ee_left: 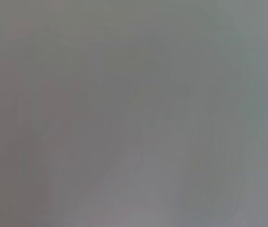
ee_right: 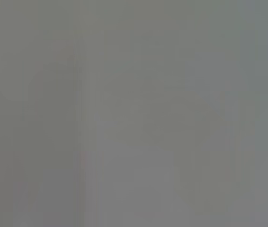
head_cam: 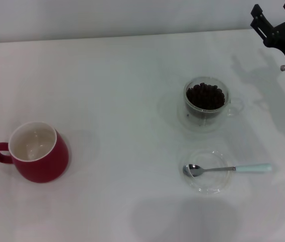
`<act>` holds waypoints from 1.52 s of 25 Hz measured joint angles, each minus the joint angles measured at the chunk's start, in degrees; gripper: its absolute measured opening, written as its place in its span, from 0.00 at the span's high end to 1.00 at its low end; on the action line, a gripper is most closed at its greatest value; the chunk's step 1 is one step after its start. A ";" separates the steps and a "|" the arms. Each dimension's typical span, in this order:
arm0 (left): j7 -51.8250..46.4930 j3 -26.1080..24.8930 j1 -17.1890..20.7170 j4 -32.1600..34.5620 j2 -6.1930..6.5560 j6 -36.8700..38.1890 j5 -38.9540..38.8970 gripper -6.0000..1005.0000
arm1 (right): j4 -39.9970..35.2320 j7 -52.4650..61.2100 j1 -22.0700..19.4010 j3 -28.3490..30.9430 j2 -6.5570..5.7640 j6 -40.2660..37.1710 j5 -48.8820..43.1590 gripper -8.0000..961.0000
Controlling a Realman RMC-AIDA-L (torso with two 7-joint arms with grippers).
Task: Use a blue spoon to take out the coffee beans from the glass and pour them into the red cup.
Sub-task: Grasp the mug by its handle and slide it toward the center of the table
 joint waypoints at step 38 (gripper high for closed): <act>-0.30 3.84 12.93 -0.43 -0.22 5.39 20.60 0.12 | 0.73 0.86 -0.40 0.00 -0.21 2.34 -0.30 0.11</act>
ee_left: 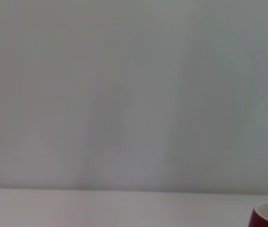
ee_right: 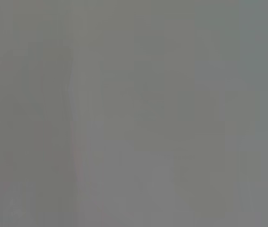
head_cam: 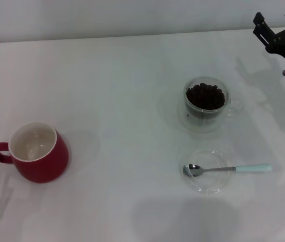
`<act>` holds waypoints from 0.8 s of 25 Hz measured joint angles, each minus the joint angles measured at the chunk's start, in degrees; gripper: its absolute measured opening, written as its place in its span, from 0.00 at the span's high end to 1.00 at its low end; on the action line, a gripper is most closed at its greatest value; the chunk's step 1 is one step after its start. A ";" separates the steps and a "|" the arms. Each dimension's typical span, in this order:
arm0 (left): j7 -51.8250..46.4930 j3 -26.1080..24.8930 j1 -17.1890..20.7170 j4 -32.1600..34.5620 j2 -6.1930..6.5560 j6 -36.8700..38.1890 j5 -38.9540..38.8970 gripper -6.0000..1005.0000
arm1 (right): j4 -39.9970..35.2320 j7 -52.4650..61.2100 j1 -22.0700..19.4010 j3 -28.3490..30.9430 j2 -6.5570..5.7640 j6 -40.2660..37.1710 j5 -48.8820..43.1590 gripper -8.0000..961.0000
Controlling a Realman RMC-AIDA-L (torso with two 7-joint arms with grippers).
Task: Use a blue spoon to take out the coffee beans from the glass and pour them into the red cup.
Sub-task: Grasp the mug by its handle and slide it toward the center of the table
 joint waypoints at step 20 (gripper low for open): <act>0.66 -0.02 -6.18 -0.84 0.21 -8.01 1.06 0.12 | 2.45 0.32 -0.75 0.00 -0.27 -0.75 0.36 0.11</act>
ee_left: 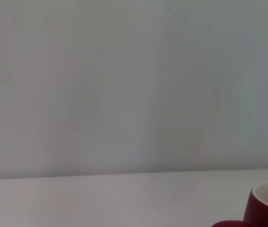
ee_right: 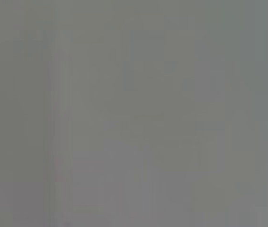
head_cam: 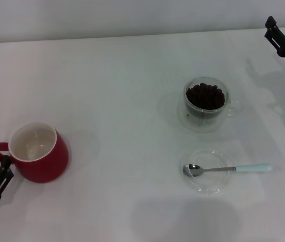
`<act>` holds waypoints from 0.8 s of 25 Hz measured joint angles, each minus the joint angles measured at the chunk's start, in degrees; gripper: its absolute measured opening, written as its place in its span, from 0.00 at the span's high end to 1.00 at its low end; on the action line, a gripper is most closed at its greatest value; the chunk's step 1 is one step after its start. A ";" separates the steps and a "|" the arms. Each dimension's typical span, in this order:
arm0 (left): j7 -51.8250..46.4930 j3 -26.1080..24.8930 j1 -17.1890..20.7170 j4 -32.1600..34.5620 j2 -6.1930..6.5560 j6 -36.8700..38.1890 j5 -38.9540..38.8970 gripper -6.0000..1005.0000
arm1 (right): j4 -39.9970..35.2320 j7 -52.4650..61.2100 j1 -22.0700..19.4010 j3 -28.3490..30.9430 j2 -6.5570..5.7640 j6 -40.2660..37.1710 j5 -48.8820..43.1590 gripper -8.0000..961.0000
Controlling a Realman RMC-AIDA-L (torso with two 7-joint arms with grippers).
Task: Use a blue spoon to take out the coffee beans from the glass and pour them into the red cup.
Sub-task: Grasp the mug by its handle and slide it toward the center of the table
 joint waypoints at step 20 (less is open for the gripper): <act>0.12 -0.13 -3.25 -3.23 0.04 -2.38 0.00 0.12 | 0.18 0.02 0.16 0.00 -0.09 -0.50 0.00 0.11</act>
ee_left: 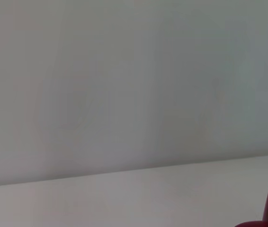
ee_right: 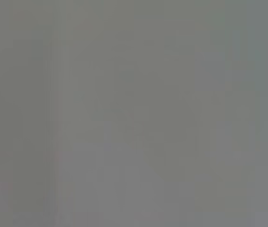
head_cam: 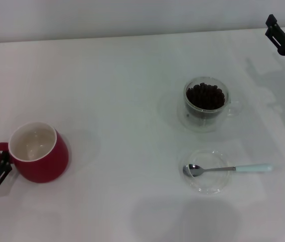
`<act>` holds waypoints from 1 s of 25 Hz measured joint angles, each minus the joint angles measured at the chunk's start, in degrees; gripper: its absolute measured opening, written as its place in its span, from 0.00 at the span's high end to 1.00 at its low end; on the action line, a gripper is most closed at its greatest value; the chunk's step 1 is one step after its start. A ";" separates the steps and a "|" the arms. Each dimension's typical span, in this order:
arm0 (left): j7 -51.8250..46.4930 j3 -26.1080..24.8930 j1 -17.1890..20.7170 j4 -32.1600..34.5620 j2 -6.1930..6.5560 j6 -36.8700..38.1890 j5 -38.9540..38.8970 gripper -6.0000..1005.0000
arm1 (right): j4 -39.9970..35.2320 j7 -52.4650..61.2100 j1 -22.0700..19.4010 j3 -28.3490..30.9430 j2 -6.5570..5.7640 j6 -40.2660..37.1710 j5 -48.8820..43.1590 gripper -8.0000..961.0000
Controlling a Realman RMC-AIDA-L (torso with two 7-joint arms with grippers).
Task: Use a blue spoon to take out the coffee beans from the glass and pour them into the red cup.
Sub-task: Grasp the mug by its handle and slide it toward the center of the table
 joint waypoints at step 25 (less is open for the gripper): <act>5.36 -0.48 -2.51 -0.46 -0.12 -2.96 -0.31 0.54 | -0.63 0.00 0.03 0.90 0.35 -0.05 0.00 0.11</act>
